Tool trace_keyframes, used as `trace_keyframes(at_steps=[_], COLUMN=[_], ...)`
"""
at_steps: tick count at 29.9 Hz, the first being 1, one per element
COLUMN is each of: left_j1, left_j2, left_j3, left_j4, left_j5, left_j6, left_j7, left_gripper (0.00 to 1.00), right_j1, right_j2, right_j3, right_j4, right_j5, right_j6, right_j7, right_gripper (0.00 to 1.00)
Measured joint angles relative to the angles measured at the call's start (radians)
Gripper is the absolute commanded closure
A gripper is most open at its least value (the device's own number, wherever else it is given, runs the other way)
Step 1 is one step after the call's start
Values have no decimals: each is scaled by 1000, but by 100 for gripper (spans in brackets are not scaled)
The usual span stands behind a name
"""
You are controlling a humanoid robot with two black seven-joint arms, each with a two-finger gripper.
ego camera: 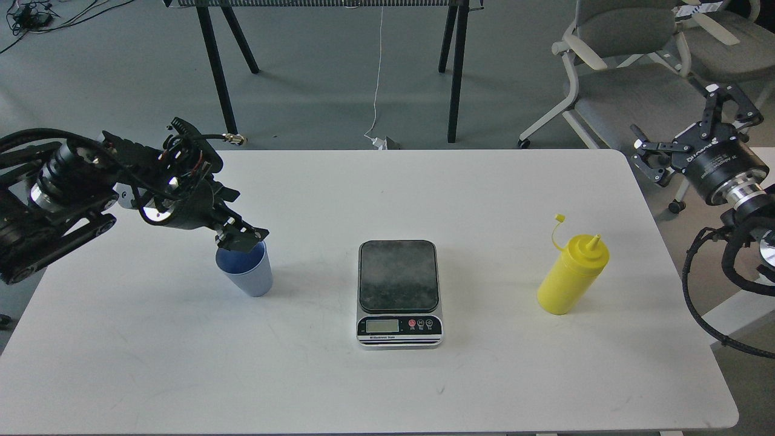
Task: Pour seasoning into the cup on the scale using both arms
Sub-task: 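Lower the left gripper onto the blue cup and grasp its rim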
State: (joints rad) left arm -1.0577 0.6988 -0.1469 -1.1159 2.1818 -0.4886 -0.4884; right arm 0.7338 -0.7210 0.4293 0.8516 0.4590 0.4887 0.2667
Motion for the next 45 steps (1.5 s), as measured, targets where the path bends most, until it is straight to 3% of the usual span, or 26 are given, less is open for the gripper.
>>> trace_keyframes(at_steps=[18, 30, 33, 34, 36, 38, 40, 45], left_j1=[-1, 1, 1, 0, -1, -2, -2, -2], left_j2=[-85, -101, -103, -103, -103, -104, -105, -105], left_j3=[135, 159, 158, 157, 157, 156, 156, 156], left_j4=[180, 199, 199, 199, 198, 197, 197, 197], left_j5=[0, 0, 0, 0, 0, 0, 0, 0], left_j6=[0, 0, 0, 0, 0, 0, 0, 0], left_j7=[0, 0, 0, 0, 0, 0, 0, 0], left_gripper=[5, 19, 32, 41, 71, 86, 93, 97], right_j1=[-1, -4, -5, -7, -9, -10, -11, -11], right_j2=[-12, -14, -14, -14, -15, -17, -17, -17], right_j3=[-1, -1, -1, -1, -1, 0, 0, 0], right_j4=[2, -3, -3, -3, -3, -4, -5, -5], right_j5=[1, 1, 1, 1, 1, 1, 1, 1], right_j6=[0, 0, 0, 0, 0, 0, 0, 0], right_j7=[0, 0, 0, 0, 0, 0, 0, 0], right_gripper=[1, 1, 1, 1, 1, 1, 1, 1])
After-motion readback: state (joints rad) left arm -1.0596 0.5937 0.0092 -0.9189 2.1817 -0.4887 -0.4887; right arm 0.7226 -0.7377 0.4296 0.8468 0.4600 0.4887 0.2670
